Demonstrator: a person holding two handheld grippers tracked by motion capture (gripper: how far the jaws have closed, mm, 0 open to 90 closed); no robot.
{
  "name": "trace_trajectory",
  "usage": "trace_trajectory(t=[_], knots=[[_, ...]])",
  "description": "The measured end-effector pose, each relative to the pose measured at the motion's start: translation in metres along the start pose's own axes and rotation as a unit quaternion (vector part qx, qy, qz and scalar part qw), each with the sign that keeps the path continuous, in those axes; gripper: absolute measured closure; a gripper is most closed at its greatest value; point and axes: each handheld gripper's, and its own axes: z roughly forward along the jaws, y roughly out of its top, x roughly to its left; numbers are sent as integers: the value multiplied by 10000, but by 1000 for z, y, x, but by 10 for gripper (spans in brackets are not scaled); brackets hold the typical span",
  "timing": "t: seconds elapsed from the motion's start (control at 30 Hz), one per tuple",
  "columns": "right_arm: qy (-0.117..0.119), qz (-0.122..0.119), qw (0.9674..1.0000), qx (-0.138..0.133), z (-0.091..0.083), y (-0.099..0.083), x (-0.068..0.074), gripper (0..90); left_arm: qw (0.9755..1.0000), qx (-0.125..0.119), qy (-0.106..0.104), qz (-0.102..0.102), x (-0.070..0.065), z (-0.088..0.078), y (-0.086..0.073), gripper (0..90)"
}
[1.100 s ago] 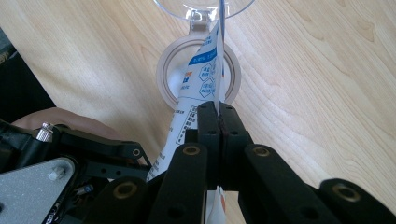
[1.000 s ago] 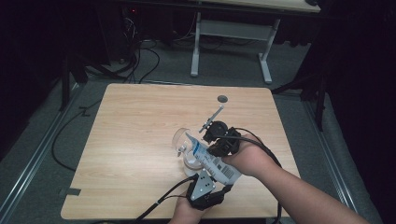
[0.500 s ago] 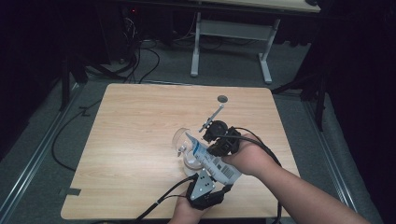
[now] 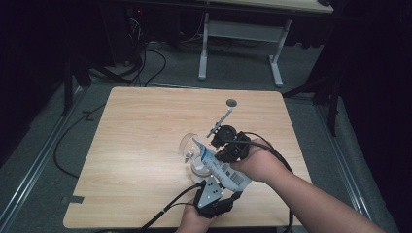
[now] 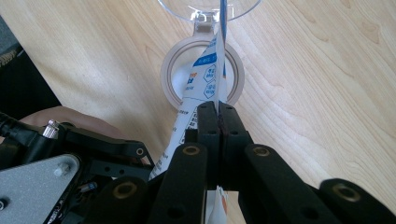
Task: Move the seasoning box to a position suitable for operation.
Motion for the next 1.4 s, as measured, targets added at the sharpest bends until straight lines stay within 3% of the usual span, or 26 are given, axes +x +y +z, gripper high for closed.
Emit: trace_trajectory(t=[1.4], knots=[[-26,-132,9999,-10,0,5,3,896,10000,-52,-58,-24,1,-2,2,572]])
